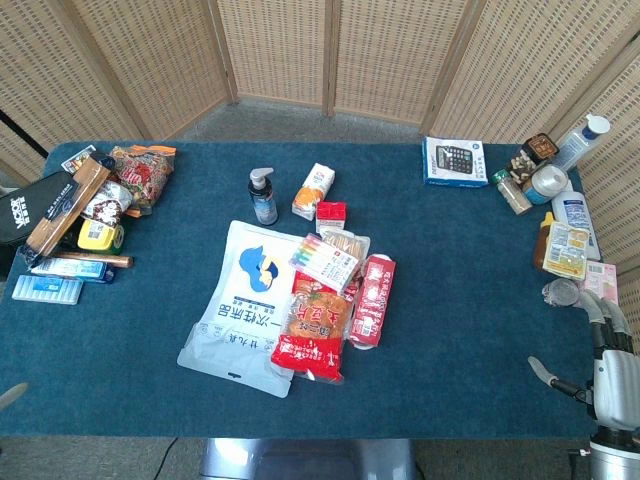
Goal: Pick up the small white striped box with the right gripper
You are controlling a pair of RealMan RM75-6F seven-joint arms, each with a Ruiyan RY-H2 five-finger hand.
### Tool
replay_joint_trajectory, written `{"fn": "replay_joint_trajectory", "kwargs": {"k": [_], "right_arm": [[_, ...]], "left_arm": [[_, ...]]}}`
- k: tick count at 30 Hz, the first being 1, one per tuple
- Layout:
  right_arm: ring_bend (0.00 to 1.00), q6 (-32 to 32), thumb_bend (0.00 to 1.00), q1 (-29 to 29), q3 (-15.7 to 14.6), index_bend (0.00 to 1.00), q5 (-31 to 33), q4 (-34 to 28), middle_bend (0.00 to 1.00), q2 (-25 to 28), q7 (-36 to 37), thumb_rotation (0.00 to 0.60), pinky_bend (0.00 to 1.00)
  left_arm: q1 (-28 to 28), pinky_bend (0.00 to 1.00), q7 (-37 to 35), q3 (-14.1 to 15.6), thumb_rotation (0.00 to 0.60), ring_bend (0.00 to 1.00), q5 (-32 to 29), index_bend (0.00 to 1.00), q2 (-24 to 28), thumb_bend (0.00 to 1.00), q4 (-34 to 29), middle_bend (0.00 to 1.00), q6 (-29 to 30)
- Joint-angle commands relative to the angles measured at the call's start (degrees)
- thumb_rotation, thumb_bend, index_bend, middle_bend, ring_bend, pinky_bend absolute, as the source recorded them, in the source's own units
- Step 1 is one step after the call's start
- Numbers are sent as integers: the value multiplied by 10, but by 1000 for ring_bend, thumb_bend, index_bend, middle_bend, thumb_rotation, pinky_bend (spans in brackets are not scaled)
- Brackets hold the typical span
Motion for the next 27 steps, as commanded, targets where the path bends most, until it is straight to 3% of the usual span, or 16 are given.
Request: {"fn": "replay_joint_trajectory", "kwargs": {"k": [1,8,13,19,27], "right_arm": [[0,-4,0,0,-1,0,-2,2,0,-1,0,600,0],[0,-34,0,16,0,0,-13,-12,0,4,-10,600,0],[0,-132,0,73,14,0,-1,-76,0,29,-28,600,0],[0,-268,0,164,53,0,54,-145,0,50,-56,600,0],[0,-387,0,280,98,0,170,-128,0,-10,-171,600,0]], "left_arm": [[1,0,1,0,600,0,0,110,0,64,-1,0,2],[2,0,3,0,600,0,4,109,1,64,-3,0,7],[-2,0,2,-2,600,0,-1,110,1,65,-5,0,-4],[-6,0,6,-5,600,0,-10,109,-1,64,-7,0,-16],[-7,0,-8,-10,600,0,-24,110,0,65,-6,0,-21]]}}
